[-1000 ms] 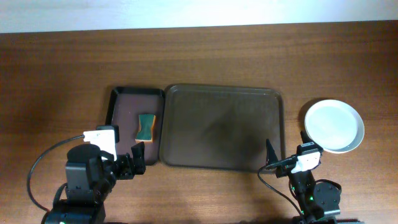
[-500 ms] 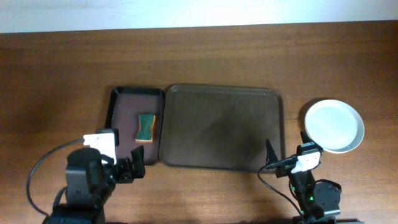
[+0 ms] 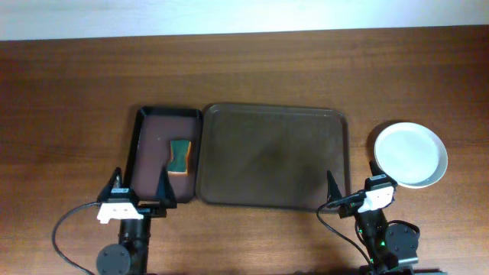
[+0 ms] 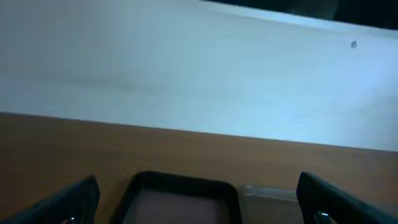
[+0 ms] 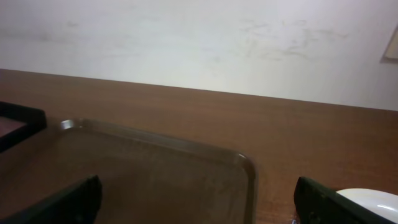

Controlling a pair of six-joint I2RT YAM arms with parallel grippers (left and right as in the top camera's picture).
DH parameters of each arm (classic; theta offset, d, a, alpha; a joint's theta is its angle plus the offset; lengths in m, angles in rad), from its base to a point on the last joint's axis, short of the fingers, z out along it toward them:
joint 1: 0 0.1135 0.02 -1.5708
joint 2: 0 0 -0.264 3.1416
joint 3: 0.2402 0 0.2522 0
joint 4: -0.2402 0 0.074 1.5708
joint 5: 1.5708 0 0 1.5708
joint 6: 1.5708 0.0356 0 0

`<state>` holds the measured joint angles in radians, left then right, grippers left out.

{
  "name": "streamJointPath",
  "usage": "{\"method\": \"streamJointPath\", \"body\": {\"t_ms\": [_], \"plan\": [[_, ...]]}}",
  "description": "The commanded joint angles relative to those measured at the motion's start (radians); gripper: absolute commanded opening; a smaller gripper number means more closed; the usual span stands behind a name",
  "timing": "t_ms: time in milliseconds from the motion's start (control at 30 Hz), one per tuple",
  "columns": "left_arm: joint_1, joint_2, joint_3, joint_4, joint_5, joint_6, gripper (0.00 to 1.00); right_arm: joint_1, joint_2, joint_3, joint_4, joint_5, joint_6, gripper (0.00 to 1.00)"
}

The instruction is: Clean dirty plates on tray and stack at the side

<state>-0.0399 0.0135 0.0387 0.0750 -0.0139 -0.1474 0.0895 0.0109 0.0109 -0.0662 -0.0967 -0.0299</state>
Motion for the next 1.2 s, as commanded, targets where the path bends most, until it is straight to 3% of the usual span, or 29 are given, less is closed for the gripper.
{"method": "streamJointPath", "body": {"t_ms": [0,67,1167], "plan": [[0.003,-0.009,-0.03,-0.008,-0.024,0.116,0.99,-0.006,-0.008,-0.005,-0.004,-0.016,0.0,0.99],[0.003,-0.009,-0.03,-0.154,0.0,0.122,0.99,-0.006,-0.008,-0.005,-0.004,-0.016,0.0,0.99],[0.004,-0.008,-0.03,-0.156,0.036,0.122,1.0,-0.006,-0.008,-0.005,-0.004,-0.016,0.0,0.99]]}}
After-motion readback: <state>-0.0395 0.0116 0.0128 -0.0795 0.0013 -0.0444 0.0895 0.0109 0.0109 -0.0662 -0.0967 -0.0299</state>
